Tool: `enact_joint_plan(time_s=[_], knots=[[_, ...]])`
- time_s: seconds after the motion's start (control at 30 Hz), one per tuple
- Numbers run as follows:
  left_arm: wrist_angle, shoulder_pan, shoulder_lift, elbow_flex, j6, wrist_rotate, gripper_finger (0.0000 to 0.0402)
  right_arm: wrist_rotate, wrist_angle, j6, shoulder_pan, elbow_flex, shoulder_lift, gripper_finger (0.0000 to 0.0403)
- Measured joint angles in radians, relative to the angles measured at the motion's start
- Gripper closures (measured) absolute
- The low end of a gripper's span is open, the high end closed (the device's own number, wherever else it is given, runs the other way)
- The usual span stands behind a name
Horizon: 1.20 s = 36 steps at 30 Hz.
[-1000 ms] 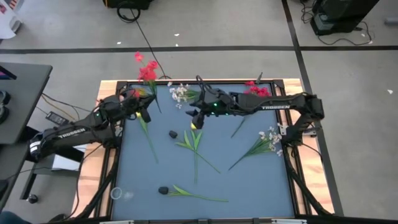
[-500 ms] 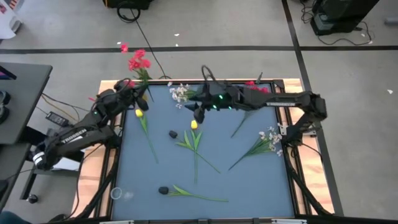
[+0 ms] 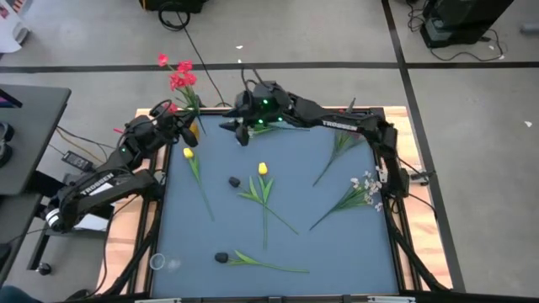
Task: Sort flowers into vase by color
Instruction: Put the bottom red flowers into the yellow vase
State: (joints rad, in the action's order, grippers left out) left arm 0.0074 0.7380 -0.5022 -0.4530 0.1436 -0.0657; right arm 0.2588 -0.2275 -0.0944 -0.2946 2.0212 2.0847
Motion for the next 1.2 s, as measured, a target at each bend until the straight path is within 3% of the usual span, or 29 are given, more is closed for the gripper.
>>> enact_joint_plan(time_s=[0.43, 0.87, 1.2], knots=[[-0.063, 0.0, 0.022, 0.0, -0.013, 0.02, 0.0401, 0.015, -0.002, -0.018, -0.025, 0.336, 0.253, 0.0197], [-0.113, 0.001, 0.054, 0.0, -0.024, 0.023, 0.0401, 0.023, 0.166, -0.021, -0.05, 0.317, 0.315, 0.0197], [-0.119, 0.005, 0.067, 0.0, -0.024, 0.022, 0.0401, 0.042, 0.168, -0.026, -0.07, 0.316, 0.322, 0.0197]])
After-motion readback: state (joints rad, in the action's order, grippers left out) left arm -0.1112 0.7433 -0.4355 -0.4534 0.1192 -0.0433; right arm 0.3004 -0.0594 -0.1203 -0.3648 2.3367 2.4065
